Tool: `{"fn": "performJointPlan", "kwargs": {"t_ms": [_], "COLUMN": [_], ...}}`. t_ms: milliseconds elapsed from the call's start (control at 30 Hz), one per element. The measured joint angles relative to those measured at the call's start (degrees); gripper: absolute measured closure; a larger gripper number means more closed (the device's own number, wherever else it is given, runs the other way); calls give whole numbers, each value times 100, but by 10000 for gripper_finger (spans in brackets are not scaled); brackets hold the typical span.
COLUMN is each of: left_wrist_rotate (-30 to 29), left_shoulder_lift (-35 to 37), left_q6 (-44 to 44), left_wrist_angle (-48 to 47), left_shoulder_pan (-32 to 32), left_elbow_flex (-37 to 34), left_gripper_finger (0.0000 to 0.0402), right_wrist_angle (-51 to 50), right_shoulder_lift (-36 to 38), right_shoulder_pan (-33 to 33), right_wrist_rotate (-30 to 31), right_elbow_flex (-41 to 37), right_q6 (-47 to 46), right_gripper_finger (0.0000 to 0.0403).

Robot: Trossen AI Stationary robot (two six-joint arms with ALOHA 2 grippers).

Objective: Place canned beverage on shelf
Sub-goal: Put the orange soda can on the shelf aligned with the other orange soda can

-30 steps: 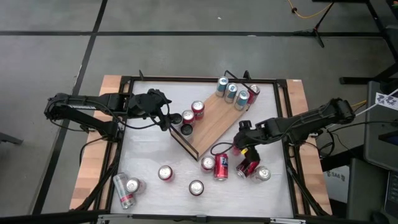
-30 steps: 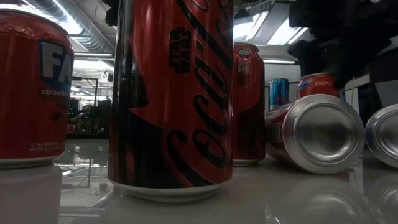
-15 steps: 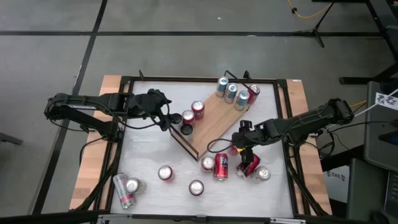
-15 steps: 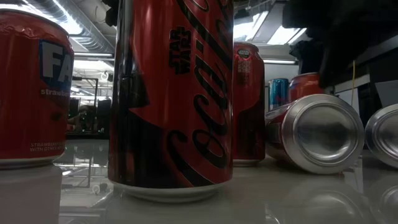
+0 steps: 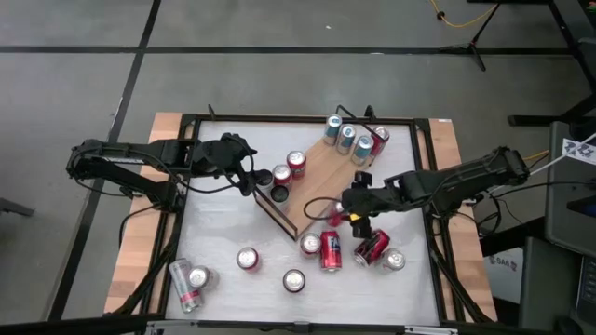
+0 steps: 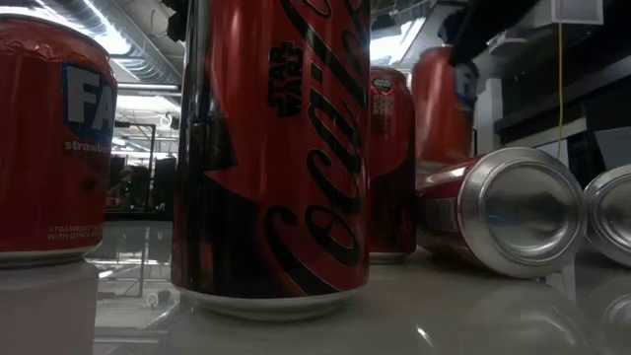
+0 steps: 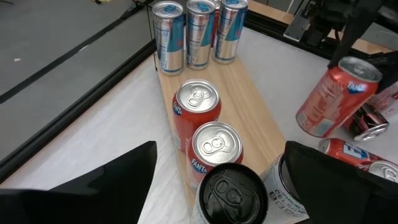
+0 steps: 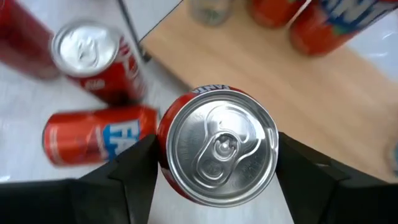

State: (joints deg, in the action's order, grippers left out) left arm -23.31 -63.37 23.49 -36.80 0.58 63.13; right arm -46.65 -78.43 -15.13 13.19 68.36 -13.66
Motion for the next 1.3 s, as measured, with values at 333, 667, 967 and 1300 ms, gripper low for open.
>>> {"fn": "performJointPlan", "kwargs": {"t_ms": [333,667,967,1300], "left_wrist_rotate": [-1,0,0,0], "left_shoulder_lift": [0,0,0,0], "left_q6": [-7,-9,-12,-13], "left_wrist_angle": [2,2,0,0], "left_shoulder_pan": [-1,0,0,0], "left_elbow_flex": [0,0,0,0], "left_gripper_finger": [56,56,56,56], "right_wrist_angle": [615,1576,2130,2430], "right_shoulder_lift": [-135,-762,-1180,-1273], "right_shoulder_pan": [815,1278,1303,1300], "right_wrist_rotate": [-100,-529,-530,-503], "right_elbow_flex": [131,131,132,138], "right_q6": [62,395,651,691], "right_gripper_finger": [141,141,141,141]}}
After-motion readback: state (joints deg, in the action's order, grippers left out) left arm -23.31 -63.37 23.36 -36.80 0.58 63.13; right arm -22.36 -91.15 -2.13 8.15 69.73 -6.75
